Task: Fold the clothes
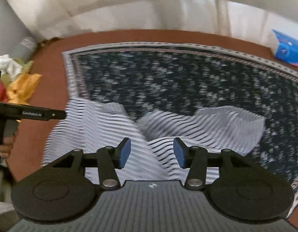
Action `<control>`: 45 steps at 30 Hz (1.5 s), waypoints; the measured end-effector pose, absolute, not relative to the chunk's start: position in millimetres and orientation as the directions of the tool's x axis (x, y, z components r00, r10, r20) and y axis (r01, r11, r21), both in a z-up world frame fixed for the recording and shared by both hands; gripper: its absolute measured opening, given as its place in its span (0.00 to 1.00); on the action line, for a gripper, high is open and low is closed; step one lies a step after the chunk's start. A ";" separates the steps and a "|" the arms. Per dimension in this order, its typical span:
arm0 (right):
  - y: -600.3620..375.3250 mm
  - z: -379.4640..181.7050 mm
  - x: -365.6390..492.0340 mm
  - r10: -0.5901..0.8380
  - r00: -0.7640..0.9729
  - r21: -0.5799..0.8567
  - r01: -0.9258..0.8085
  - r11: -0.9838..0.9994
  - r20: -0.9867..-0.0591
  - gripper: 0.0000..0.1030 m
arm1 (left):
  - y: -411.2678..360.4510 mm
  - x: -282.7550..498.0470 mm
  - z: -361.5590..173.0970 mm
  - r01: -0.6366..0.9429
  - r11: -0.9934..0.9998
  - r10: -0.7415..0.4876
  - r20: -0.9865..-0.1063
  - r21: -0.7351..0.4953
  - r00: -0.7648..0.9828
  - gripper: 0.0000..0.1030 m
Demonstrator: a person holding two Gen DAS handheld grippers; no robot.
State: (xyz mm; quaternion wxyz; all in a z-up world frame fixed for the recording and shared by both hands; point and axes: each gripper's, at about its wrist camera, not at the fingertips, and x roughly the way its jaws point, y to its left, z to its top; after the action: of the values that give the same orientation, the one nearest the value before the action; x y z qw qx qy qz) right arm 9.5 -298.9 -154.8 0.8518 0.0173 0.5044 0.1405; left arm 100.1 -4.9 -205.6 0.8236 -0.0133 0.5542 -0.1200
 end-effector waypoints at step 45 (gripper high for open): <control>-354.8 57.2 -8.6 0.269 0.811 0.154 -0.221 0.963 -0.519 0.03 | 25.0 60.4 42.0 0.476 0.809 -0.588 -0.480 -0.346 0.651 0.00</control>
State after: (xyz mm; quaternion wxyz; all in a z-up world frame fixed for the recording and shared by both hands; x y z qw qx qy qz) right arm -8.6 -354.8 57.2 0.9507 0.0432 0.2788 0.1287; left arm 60.4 25.0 42.0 0.9037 -0.0948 0.2963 -0.2942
